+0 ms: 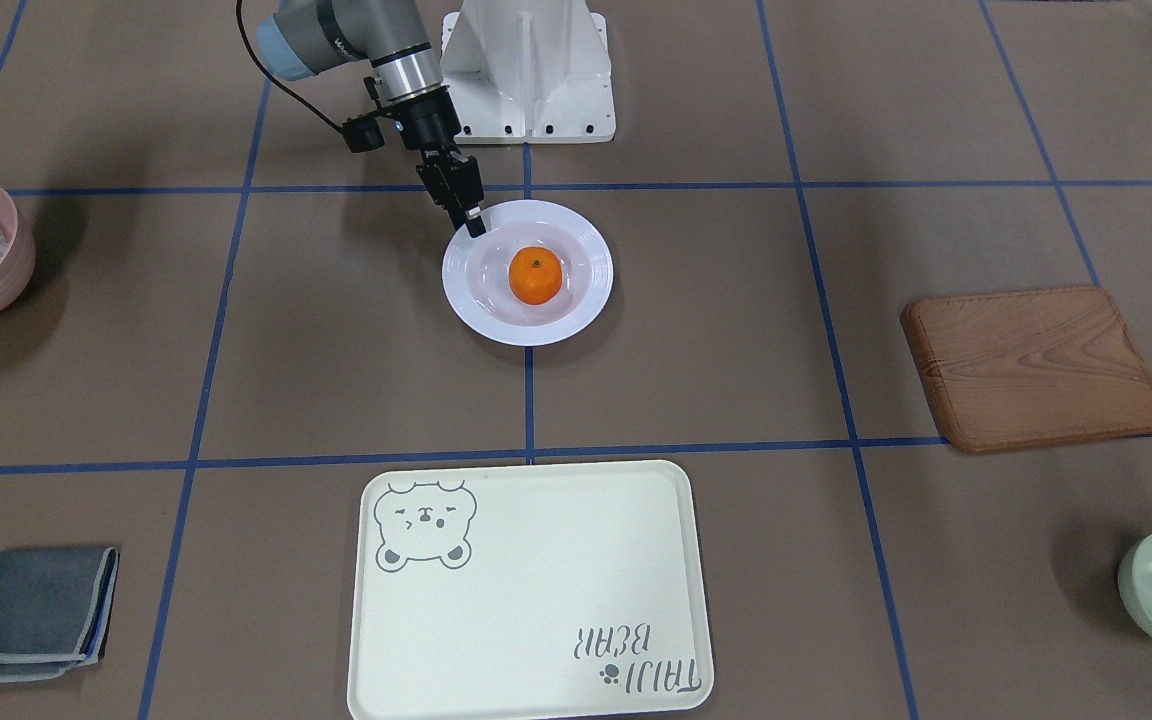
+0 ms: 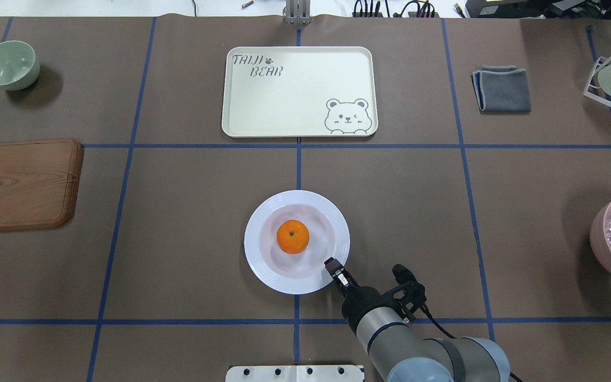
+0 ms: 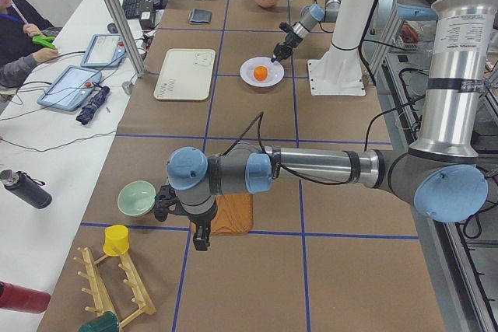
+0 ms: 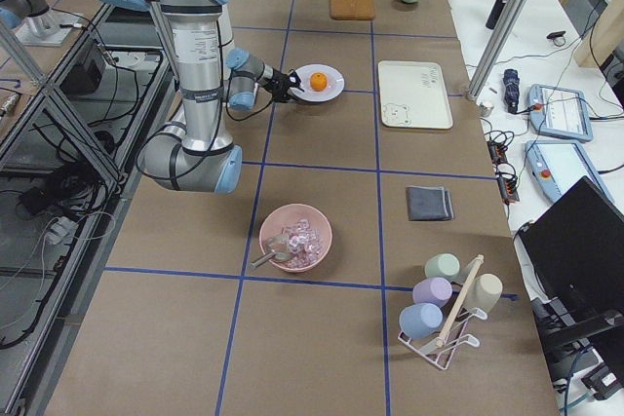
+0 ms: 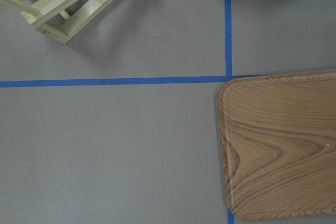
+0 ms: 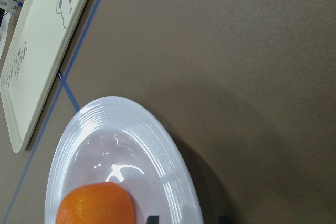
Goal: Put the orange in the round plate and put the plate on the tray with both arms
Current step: 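Grip the rim of the white plate nearest the robot with the right gripper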
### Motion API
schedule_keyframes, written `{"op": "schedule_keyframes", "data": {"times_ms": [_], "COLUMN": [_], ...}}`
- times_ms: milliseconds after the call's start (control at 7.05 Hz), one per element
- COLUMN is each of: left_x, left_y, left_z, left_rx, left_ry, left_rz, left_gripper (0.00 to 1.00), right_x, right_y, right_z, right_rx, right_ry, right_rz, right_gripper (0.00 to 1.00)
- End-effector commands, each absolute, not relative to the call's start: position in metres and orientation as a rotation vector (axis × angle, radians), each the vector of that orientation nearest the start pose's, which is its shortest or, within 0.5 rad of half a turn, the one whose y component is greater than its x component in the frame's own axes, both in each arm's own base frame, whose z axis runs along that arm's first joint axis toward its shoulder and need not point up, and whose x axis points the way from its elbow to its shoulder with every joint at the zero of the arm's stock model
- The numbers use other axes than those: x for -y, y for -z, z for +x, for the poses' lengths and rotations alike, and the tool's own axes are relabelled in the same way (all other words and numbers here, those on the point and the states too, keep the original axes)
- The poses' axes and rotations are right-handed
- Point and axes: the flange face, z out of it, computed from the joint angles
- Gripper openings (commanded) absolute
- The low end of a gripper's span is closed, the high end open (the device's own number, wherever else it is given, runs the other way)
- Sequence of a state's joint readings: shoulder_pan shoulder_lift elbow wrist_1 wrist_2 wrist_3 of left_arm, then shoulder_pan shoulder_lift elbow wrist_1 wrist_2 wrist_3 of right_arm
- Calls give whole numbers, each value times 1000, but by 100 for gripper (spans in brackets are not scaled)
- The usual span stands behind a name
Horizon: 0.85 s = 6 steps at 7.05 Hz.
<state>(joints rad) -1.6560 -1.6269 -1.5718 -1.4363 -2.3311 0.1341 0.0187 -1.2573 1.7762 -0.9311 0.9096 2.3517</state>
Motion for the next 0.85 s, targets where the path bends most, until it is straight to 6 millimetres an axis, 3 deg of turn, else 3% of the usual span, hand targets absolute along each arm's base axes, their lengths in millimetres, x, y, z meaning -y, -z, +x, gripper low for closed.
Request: {"op": "schedule_keyframes", "data": {"times_ms": [0, 142, 284, 426, 710], "left_x": [502, 502, 502, 502, 502], "left_y": [-643, -643, -642, -642, -642], "left_z": [-108, -108, -108, -108, -108], "left_rx": [-767, -767, -767, -767, -767], "left_ry": [-16, -16, -17, -19, -19], "left_rz": [13, 13, 14, 15, 15], "left_gripper": [98, 98, 98, 98, 98], "right_x": [213, 218, 219, 220, 223], "right_y": [-309, -306, -305, -306, -303], "right_z": [-589, -597, -597, -598, -594], "right_rx": [1317, 1316, 1320, 1322, 1344], "right_ry": [-1085, -1094, -1107, -1117, -1147], "right_rz": [138, 144, 135, 131, 130], "right_gripper": [48, 48, 29, 4, 0]}}
